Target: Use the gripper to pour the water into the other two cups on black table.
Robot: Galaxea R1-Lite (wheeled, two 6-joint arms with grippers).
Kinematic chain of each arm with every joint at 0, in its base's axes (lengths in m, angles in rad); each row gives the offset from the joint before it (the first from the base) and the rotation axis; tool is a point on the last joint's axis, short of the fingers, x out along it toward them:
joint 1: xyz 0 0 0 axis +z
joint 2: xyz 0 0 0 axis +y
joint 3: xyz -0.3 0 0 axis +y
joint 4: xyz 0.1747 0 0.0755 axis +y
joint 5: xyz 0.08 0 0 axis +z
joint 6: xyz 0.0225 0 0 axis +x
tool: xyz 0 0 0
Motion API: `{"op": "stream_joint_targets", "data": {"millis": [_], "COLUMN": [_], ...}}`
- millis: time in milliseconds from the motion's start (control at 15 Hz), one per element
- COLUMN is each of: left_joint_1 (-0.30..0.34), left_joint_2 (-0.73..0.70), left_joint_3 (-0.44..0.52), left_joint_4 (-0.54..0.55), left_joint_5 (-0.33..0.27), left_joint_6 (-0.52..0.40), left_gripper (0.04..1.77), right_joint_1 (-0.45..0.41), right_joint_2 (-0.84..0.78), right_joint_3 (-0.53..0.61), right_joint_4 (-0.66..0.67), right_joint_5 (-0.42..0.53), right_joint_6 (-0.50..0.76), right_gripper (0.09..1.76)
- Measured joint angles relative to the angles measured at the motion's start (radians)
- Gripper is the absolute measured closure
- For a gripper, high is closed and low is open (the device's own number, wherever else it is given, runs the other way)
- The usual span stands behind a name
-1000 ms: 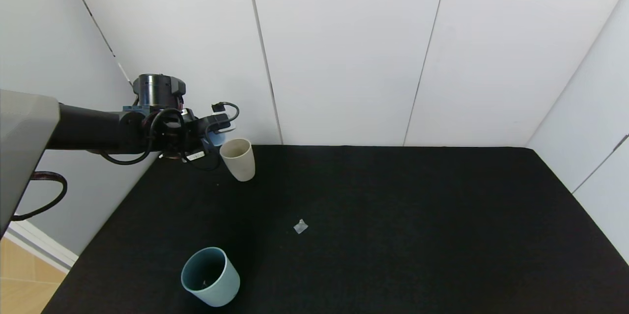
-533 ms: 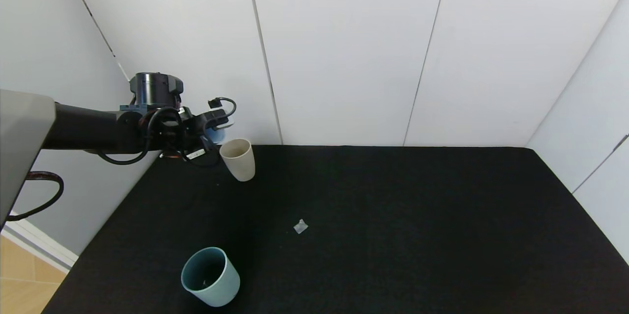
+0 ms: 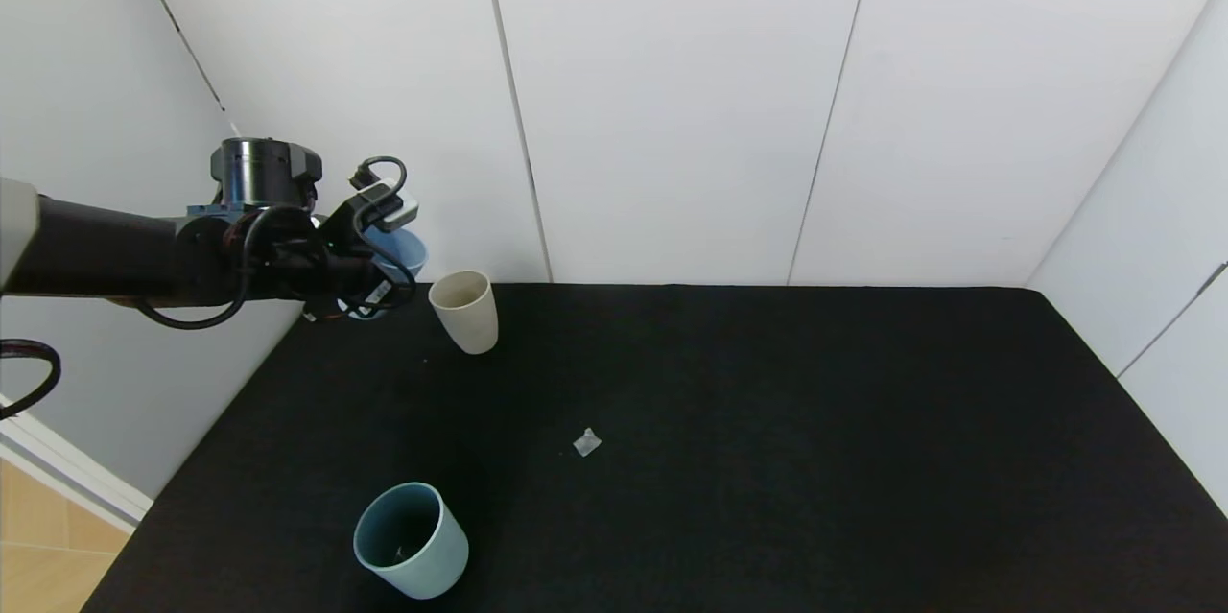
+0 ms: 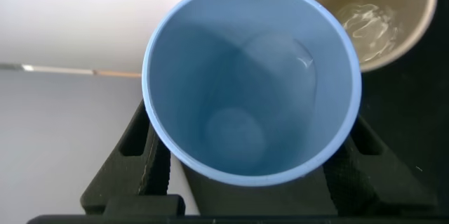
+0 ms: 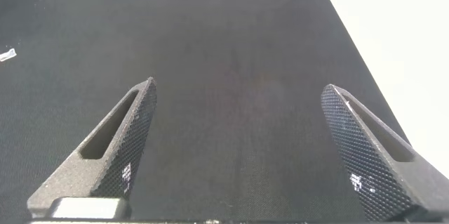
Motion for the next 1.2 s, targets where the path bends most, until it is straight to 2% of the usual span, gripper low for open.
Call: {"op": "stream_joint_targets", "data": {"millis": [200,400,667,1200], "left_joint_1": [0.034,0.067,0.086,0.073], "left_joint_2": [-0.093,-0.214,-0.384,-0.703], "left_joint_3": [0.133,0.328,0.549,0.863], "left_joint_4": [-0.031,-0.106,-0.156,-0.144], "left_joint_5": [-0.053,-0.078,-0.085,-0.08], "left_joint_6": [-0.025,-0.025,-0.024,-0.003], "left_gripper": [0.59,0.59,0.59,0.59], "right_joint_1": [0.0,0.0,0.0,0.0], "right_joint_2": [0.0,0.0,0.0,0.0], "right_joint_3": [0.0,0.0,0.0,0.0], "right_joint_4": [0.0,0.0,0.0,0.0], "right_joint_5": [0.0,0.0,0.0,0.0], "right_joint_6": [0.0,0.0,0.0,0.0], "right_gripper": [0.14,0.14,0.14,0.14]}}
